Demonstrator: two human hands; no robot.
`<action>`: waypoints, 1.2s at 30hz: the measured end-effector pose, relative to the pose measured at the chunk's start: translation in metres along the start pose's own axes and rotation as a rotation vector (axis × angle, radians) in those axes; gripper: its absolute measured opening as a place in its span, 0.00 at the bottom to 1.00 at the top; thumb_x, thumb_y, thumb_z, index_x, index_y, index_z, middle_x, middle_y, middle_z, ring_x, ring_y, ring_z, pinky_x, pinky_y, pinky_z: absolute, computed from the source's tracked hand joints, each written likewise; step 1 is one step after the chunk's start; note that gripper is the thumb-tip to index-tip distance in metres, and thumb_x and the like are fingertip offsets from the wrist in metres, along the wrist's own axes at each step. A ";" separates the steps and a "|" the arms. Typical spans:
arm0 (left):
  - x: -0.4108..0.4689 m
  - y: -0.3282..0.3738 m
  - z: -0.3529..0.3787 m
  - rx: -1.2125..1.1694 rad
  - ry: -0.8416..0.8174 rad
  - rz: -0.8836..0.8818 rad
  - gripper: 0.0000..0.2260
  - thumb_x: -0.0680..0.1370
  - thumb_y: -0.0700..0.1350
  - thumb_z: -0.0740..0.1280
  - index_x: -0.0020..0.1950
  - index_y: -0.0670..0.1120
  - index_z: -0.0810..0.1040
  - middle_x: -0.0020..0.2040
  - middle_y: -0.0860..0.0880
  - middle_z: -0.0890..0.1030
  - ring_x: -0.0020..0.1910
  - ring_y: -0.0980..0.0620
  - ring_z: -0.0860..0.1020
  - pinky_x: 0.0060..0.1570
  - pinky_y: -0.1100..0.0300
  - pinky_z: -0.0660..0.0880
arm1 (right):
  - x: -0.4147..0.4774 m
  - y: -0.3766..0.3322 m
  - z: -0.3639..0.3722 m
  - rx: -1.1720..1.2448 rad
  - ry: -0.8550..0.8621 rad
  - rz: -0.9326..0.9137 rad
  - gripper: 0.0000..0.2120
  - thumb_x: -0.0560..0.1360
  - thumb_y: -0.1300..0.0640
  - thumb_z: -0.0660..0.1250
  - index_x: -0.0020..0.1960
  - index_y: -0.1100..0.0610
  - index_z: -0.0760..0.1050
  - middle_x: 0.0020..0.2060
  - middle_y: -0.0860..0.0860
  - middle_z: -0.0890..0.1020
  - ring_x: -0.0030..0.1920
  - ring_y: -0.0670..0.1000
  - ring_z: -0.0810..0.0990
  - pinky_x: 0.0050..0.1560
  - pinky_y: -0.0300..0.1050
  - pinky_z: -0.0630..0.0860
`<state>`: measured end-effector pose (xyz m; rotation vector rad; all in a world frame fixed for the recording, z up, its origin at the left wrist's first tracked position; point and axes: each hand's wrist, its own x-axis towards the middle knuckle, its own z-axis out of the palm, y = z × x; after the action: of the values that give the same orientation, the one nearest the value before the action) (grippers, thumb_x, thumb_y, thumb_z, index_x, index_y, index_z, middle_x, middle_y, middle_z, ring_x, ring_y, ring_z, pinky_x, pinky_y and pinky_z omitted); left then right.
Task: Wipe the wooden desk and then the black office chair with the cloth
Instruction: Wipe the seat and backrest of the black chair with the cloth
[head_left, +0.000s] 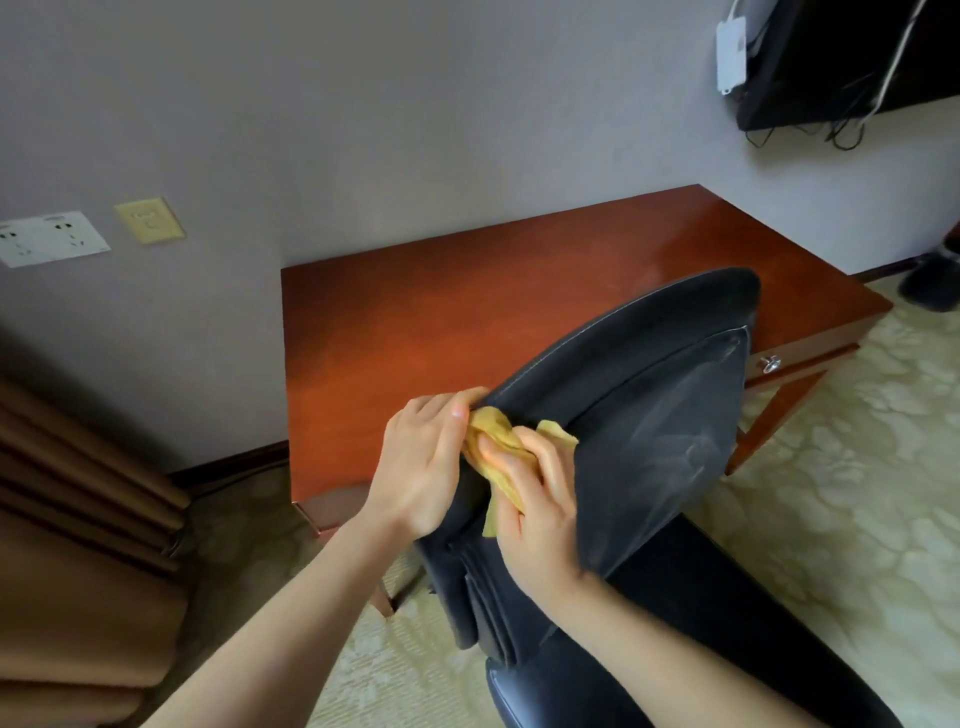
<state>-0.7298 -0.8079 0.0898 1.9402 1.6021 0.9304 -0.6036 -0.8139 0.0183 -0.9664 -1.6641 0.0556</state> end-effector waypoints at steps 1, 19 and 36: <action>-0.001 0.001 0.000 0.014 -0.001 0.023 0.27 0.79 0.57 0.40 0.67 0.53 0.72 0.62 0.56 0.74 0.64 0.54 0.67 0.64 0.56 0.60 | -0.003 0.003 -0.004 0.002 -0.034 -0.054 0.11 0.79 0.62 0.61 0.59 0.53 0.76 0.54 0.52 0.72 0.54 0.53 0.72 0.61 0.50 0.70; 0.015 -0.012 -0.005 -0.079 -0.232 0.260 0.27 0.79 0.62 0.38 0.75 0.57 0.57 0.75 0.63 0.56 0.75 0.64 0.45 0.74 0.58 0.39 | 0.151 0.134 -0.072 -0.420 0.276 0.879 0.13 0.80 0.60 0.60 0.64 0.59 0.72 0.61 0.58 0.75 0.61 0.56 0.74 0.52 0.34 0.67; 0.039 -0.022 0.001 -0.164 -0.229 0.285 0.27 0.80 0.61 0.39 0.75 0.55 0.61 0.74 0.63 0.60 0.75 0.62 0.49 0.73 0.60 0.43 | 0.060 0.021 0.015 -0.120 0.471 0.635 0.18 0.75 0.68 0.64 0.59 0.51 0.74 0.49 0.41 0.75 0.56 0.52 0.75 0.53 0.24 0.67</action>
<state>-0.7399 -0.7650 0.0823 2.1052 1.1069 0.8772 -0.6050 -0.7568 0.0497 -1.4444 -0.8982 0.1419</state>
